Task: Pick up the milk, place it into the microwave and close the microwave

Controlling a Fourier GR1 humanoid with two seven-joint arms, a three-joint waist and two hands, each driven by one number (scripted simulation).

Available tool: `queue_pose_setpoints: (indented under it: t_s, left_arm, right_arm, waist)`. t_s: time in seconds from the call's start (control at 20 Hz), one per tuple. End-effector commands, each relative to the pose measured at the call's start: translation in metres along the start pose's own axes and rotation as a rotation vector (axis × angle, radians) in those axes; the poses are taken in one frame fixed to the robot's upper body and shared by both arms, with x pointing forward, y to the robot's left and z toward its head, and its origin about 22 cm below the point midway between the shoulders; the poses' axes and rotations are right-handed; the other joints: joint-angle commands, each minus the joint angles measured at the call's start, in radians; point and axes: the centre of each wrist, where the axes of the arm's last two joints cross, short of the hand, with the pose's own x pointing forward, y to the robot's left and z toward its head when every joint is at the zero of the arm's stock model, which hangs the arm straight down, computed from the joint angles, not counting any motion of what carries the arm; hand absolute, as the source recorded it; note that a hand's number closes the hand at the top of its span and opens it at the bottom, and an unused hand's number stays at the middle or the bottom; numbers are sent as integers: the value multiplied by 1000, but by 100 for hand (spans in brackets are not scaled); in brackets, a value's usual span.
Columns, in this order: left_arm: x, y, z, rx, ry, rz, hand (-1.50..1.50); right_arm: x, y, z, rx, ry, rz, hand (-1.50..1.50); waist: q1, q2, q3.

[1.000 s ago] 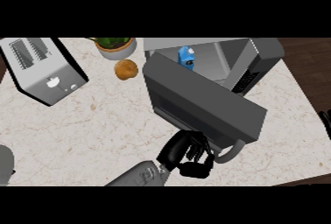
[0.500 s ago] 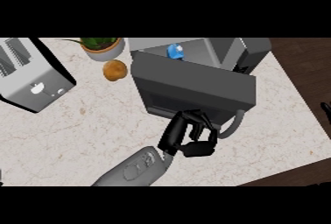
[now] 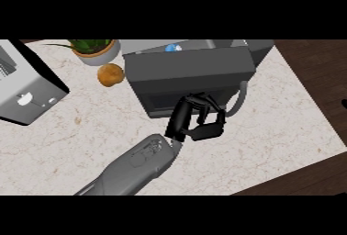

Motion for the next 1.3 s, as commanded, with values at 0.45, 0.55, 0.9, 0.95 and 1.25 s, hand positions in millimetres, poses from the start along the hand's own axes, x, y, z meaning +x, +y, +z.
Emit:
queue_pose_setpoints:
  t_s: [0.45,0.55,0.9,0.95,1.25]
  left_arm:
    - [24,16,-44,94,-81,86,150]
    - [24,17,-47,101,-76,89,150]
    - [22,16,-46,98,-99,120,150]
    - [19,19,-47,117,-96,116,150]
    - [19,18,-49,109,-114,119,150]
  right_arm:
    - [18,-23,-22,36,-18,14,-150]
    - [20,-27,-24,32,-24,11,-150]
    - [26,-38,-33,22,-32,25,-150]
    - [30,-41,-33,33,-27,36,-150]
    - [37,-52,-40,26,-36,54,-150]
  waist:
    - [-29,22,1]
    - [-25,21,3]
    - [-32,30,3]
    - [-35,26,3]
    - [-39,30,5]
